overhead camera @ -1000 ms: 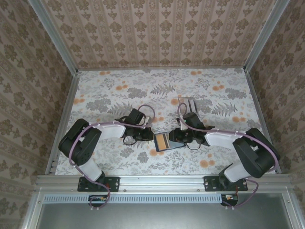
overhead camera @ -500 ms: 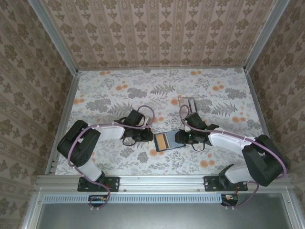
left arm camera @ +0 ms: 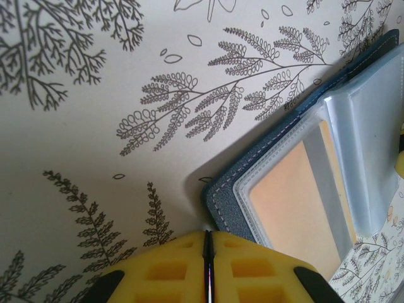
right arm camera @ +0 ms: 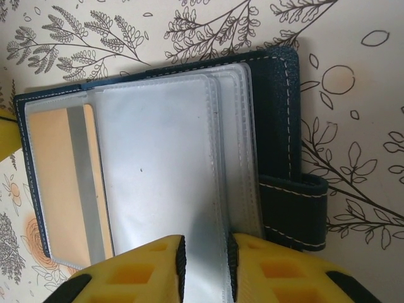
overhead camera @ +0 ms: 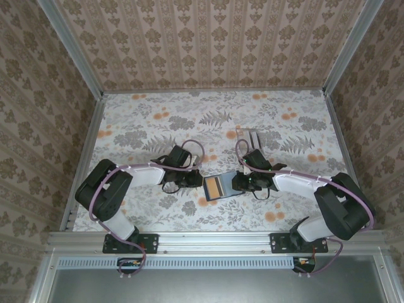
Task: Put the credit cards into the card holder
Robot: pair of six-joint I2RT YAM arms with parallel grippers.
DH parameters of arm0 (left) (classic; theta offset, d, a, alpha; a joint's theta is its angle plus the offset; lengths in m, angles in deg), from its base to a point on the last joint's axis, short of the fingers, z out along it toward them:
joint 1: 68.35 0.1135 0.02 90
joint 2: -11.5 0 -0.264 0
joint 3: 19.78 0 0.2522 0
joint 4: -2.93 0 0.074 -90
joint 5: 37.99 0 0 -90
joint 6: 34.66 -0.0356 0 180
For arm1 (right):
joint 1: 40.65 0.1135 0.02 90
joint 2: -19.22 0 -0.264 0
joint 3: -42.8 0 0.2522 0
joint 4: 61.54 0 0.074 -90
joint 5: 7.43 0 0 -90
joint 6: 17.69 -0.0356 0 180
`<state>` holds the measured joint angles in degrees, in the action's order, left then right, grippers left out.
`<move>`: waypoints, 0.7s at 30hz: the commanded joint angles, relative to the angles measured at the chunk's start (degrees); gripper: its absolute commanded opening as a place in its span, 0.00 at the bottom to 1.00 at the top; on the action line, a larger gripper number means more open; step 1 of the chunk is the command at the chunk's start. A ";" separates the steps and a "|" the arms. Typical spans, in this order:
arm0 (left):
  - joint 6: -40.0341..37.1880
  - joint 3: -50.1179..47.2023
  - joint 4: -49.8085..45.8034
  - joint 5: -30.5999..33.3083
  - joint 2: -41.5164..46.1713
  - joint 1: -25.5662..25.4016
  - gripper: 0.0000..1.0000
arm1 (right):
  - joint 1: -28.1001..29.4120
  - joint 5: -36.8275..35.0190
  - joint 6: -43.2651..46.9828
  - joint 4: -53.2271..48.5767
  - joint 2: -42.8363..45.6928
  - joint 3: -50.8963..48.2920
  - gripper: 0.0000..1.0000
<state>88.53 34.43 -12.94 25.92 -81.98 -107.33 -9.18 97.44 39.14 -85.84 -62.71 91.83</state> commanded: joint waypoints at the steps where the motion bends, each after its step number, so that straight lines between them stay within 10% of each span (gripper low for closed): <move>1: -1.13 -0.73 -1.01 0.77 0.77 -0.31 0.11 | 0.44 0.25 0.16 -1.02 0.58 1.21 0.26; 21: -0.29 -1.20 -0.09 0.72 0.57 -0.76 0.12 | 0.45 4.81 -0.12 3.46 3.72 0.18 0.20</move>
<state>88.58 33.47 -11.35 25.88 -81.74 -107.40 -9.07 100.18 39.27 -84.42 -59.91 91.98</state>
